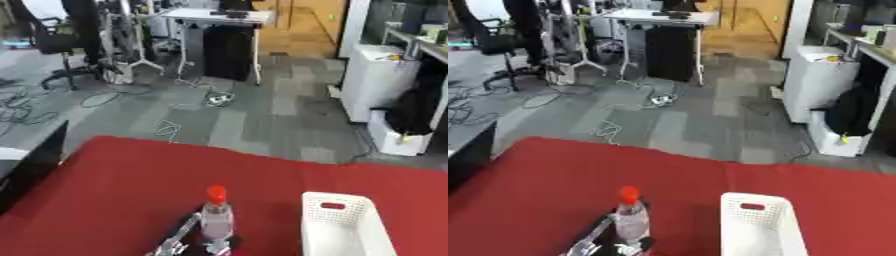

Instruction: Pick up objects on the table and place them in the box.

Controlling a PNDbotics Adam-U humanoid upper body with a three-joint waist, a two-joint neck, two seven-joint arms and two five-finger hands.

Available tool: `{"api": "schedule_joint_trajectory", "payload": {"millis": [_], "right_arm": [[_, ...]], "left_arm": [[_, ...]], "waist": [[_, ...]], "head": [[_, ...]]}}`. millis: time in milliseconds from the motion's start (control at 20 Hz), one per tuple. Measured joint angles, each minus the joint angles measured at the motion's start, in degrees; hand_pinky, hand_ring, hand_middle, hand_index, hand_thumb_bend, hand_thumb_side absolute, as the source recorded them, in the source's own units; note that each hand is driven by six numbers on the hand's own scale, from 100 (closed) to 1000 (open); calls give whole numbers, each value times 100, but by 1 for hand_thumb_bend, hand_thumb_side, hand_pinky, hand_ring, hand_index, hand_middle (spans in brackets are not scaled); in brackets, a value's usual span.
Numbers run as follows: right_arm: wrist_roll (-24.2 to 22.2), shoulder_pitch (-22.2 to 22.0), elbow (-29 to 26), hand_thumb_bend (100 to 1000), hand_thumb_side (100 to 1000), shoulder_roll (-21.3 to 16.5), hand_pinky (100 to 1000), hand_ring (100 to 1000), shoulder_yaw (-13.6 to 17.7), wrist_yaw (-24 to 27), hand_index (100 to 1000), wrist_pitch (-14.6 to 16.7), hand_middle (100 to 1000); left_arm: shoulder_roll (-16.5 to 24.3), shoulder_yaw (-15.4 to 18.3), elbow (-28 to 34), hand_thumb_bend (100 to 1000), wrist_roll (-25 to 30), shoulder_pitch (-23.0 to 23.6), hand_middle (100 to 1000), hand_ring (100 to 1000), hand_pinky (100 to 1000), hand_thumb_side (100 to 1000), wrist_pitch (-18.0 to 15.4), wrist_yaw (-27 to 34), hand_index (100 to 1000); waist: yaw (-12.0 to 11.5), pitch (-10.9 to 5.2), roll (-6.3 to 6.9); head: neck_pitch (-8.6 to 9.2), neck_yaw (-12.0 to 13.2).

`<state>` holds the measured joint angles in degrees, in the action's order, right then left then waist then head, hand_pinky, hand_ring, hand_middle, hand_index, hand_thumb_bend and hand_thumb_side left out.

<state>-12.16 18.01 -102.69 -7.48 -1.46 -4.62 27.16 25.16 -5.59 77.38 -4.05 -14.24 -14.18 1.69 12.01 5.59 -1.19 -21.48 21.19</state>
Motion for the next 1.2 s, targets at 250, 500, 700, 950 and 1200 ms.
{"api": "schedule_joint_trajectory", "payload": {"millis": [250,500,700,950,1200], "right_arm": [[0,0,0,100,970,2,877,860,1,-1,846,-13,862],[8,0,0,100,970,3,877,860,1,-3,846,-21,862],[13,0,0,100,973,4,876,859,2,-5,845,-26,861],[18,0,0,100,967,8,875,859,3,-9,845,-31,861],[20,0,0,100,967,45,875,859,2,-26,845,-32,861]], "left_arm": [[-5,-1,-8,465,-622,-5,611,491,607,399,112,-27,743],[-23,-2,-44,421,-1045,-6,540,413,505,427,160,20,657],[-53,-10,-45,415,-1170,-6,504,372,452,435,125,83,586],[-53,-22,-42,379,-1162,-6,486,360,447,456,106,114,572],[-49,-73,165,372,-989,1,487,359,447,489,69,199,570]], "waist": [[4,0,-18],[9,0,-30],[11,0,-32],[11,0,-31],[11,0,-20]], "head": [[1,1],[1,1],[2,2],[2,2],[2,2]]}}
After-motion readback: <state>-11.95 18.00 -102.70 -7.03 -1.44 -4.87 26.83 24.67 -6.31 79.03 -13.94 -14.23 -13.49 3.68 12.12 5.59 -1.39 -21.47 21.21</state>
